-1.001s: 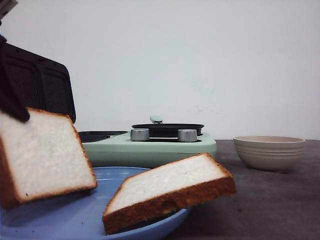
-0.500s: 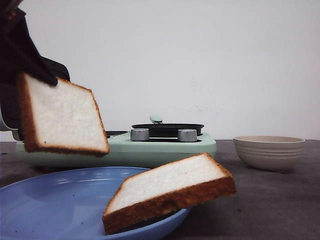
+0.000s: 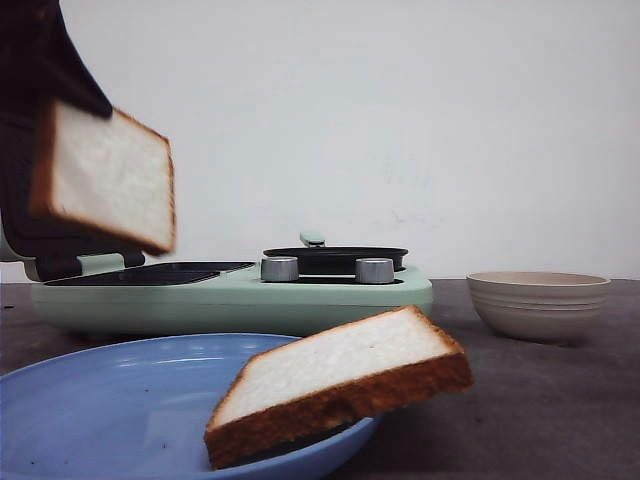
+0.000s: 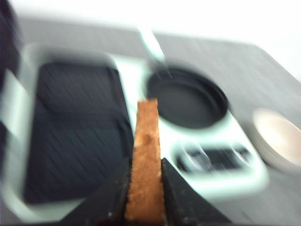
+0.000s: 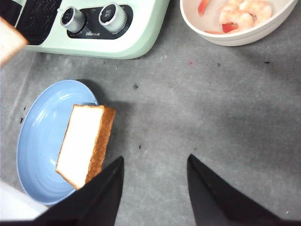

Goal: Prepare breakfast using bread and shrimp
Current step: 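Lift the bread slice with the left gripper toward the sandwich maker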

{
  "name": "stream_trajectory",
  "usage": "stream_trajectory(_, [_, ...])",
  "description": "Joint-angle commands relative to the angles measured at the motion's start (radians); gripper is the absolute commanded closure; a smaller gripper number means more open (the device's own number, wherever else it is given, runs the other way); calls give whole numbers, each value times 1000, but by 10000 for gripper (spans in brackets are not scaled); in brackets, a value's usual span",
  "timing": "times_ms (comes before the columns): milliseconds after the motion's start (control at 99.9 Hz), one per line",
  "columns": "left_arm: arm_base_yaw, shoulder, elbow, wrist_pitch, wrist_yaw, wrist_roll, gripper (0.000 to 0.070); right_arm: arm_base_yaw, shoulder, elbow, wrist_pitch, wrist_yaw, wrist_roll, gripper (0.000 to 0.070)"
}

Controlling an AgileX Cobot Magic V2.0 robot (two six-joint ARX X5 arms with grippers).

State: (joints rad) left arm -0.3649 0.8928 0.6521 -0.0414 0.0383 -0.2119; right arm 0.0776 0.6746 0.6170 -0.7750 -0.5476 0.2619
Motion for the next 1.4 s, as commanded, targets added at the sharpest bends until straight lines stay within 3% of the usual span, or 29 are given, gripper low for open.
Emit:
stream_trajectory(0, [7,25,35,33,-39,113,697,2,3,13,2,-2,-16,439])
stream_trajectory(560, [73,494,397,111,-71,462,697,2,3,13,3,-1,-42,440])
stream_trajectory(780, [75,698,575,109,-132,586,697,2,3,13,2,-1,-53,440])
stream_trajectory(1031, [77,844,701,114,-147,668,697,2,3,12,-1,12,-63,440])
stream_trajectory(1391, [77,923,724,148,-174,803,697,2,3,12,-9,32,-72,440])
